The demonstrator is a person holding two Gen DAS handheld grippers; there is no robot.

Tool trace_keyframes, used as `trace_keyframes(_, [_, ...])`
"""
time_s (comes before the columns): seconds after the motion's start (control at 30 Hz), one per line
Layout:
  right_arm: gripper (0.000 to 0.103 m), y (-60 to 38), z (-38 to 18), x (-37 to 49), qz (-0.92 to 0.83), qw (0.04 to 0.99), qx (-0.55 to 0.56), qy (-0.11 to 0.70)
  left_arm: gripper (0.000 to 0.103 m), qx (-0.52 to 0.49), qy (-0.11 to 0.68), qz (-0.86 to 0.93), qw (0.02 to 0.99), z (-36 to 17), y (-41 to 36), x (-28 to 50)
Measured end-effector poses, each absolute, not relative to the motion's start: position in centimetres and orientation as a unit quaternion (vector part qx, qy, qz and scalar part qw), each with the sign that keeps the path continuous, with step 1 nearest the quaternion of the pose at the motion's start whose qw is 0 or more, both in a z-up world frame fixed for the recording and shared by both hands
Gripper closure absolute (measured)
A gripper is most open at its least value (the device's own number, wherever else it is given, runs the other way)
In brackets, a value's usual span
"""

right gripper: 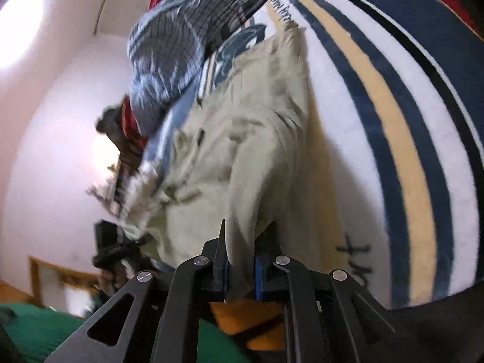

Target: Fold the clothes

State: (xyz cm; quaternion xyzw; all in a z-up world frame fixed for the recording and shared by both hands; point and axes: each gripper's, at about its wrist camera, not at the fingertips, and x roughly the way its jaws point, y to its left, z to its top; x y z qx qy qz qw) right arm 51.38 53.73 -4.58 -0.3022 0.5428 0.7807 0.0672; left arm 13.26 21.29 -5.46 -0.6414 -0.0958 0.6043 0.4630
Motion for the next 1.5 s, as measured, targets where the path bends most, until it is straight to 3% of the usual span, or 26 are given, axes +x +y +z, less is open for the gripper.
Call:
trace_keyframes(0.13, [0.091,59.4,-2.3,48.0,0.777,0.076,-0.276,0.561,0.096,-0.652,-0.187,0.585,0.444,-3.6,26.2,7.0])
trace_keyframes(0.37, [0.09,71.1,-1.1,36.3,0.786,0.176,-0.329,0.492,0.094,-0.65,-0.186,0.639,0.366,-4.0,38.8,-4.6])
trace_keyframes(0.4, [0.09,72.6,-1.9,34.4,0.776,0.21,-0.358,0.475,0.09,-0.656,-0.178,0.649,0.342,-4.6,39.5,-6.0])
trace_keyframes(0.43, [0.086,73.5,-2.7,33.1,0.765,0.231,-0.381,0.466,0.079,-0.661,-0.155,0.66,0.32,-5.2,39.9,-7.2])
trace_keyframes(0.5, [0.085,74.5,-4.0,31.3,0.747,0.249,-0.417,0.453,0.067,-0.656,-0.134,0.686,0.283,-5.8,40.0,-8.8])
trace_keyframes(0.53, [0.085,75.1,-4.6,30.4,0.738,0.258,-0.435,0.447,0.047,-0.653,-0.134,0.695,0.269,-5.9,39.5,-9.6])
trace_keyframes(0.57, [0.085,75.6,-5.3,29.5,0.729,0.266,-0.453,0.439,0.039,-0.65,-0.142,0.7,0.26,-5.9,38.8,-10.4])
trace_keyframes(0.67, [0.085,76.6,-5.3,28.4,0.723,0.265,-0.46,0.442,0.038,-0.636,-0.159,0.713,0.249,-4.6,36.4,-12.6])
trace_keyframes(0.87, [0.084,78.4,-0.9,30.1,0.74,0.224,-0.399,0.494,0.037,-0.544,-0.033,0.782,0.302,2.2,36.3,-8.8])
trace_keyframes(0.93, [0.08,78.8,0.1,29.8,0.74,0.213,-0.39,0.505,0.031,-0.519,0.01,0.78,0.35,3.0,36.9,-5.6])
trace_keyframes(1.0, [0.075,78.6,-0.6,30.4,0.729,0.196,-0.387,0.529,0.031,-0.522,0.058,0.76,0.383,1.7,38.6,-2.5])
trace_keyframes(1.03, [0.061,78.5,-1.1,30.7,0.722,0.185,-0.385,0.544,0.031,-0.526,0.083,0.748,0.397,0.8,39.6,-1.0])
trace_keyframes(1.1, [0.044,78.2,-2.1,31.3,0.707,0.164,-0.382,0.571,0.032,-0.533,0.131,0.726,0.414,-1.3,41.7,1.4])
trace_keyframes(1.33, [0.041,75.4,-1.6,34.1,0.714,0.12,-0.372,0.581,0.034,-0.557,0.231,0.7,0.381,-8.4,48.2,1.3])
trace_keyframes(1.5, [0.036,69.8,-2.0,25.1,0.763,0.057,-0.494,0.412,0.033,-0.549,0.235,0.729,0.336,-8.7,50.6,-2.4])
